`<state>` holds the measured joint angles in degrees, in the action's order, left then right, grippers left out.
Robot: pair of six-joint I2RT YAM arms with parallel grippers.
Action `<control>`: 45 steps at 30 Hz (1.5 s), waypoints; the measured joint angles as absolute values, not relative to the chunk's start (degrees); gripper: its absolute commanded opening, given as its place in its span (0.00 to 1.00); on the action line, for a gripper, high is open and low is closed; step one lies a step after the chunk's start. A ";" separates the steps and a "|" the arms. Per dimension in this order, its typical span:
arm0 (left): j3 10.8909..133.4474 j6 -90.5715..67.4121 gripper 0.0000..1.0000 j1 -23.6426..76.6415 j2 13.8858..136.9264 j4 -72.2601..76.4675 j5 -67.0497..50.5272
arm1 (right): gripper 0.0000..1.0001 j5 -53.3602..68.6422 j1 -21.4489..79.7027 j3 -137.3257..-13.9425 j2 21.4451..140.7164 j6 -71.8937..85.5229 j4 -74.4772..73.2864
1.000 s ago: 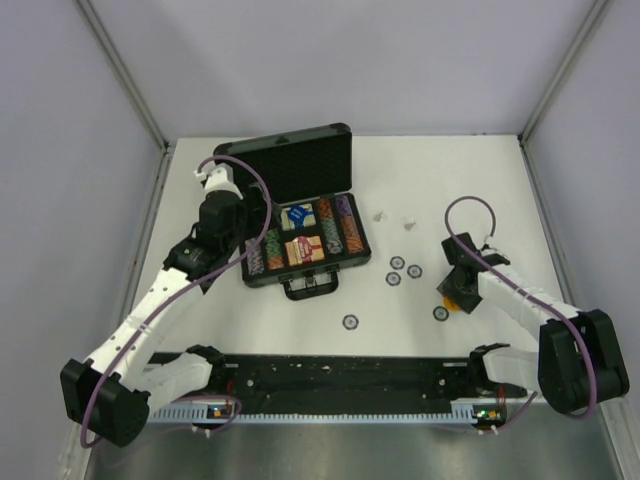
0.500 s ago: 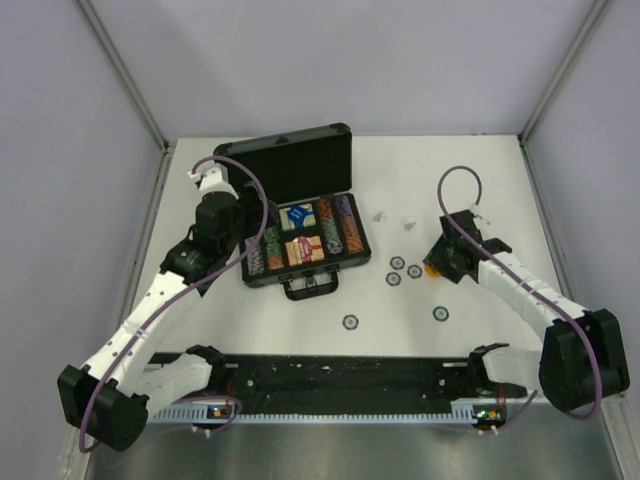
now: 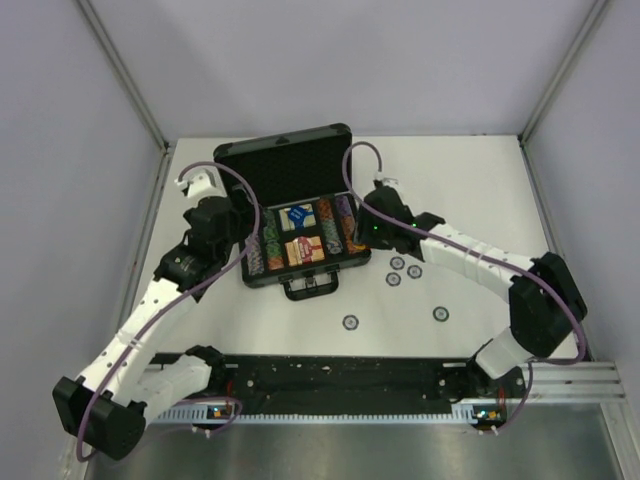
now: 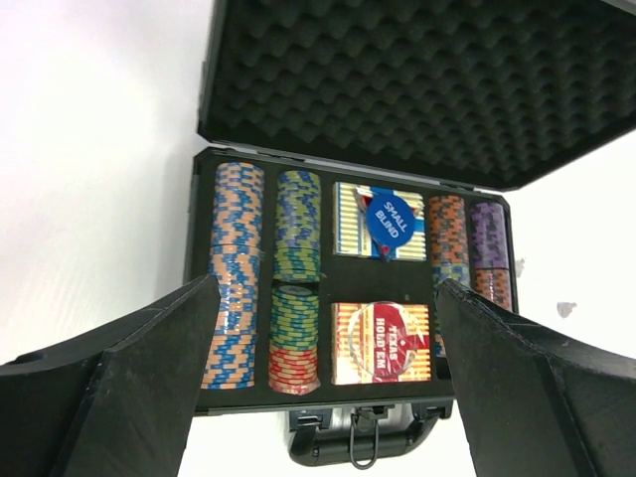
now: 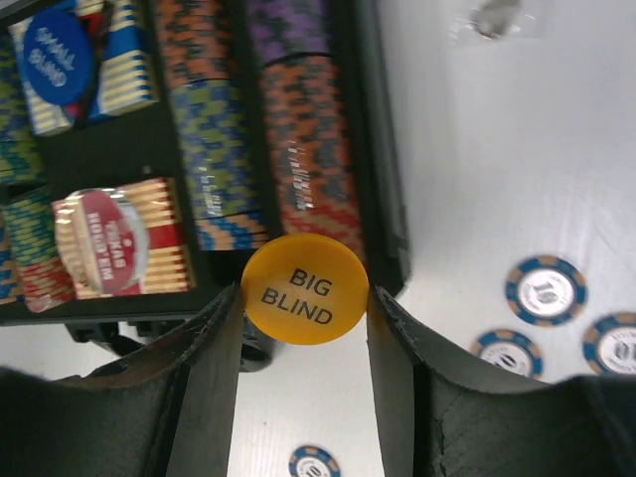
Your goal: Pack up texas hold em set
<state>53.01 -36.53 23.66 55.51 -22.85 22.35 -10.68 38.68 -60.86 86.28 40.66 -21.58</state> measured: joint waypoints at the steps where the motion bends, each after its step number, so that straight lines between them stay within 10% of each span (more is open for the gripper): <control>1: 52.99 -36.75 0.96 23.66 55.24 -23.24 22.96 | 0.42 -10.61 39.68 -62.26 87.64 39.97 -20.95; 34: 50.46 -46.63 0.97 22.90 49.65 -33.34 36.36 | 0.46 -11.35 54.59 -89.41 113.08 23.22 -23.14; 45: 50.46 -46.63 0.97 22.72 49.65 -33.52 36.32 | 0.63 -12.36 54.59 -90.91 113.89 22.24 -24.40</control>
<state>50.46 -46.63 22.72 49.65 -33.52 36.32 -12.36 54.59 -90.91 113.89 22.24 -24.40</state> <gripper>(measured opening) 0.974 0.608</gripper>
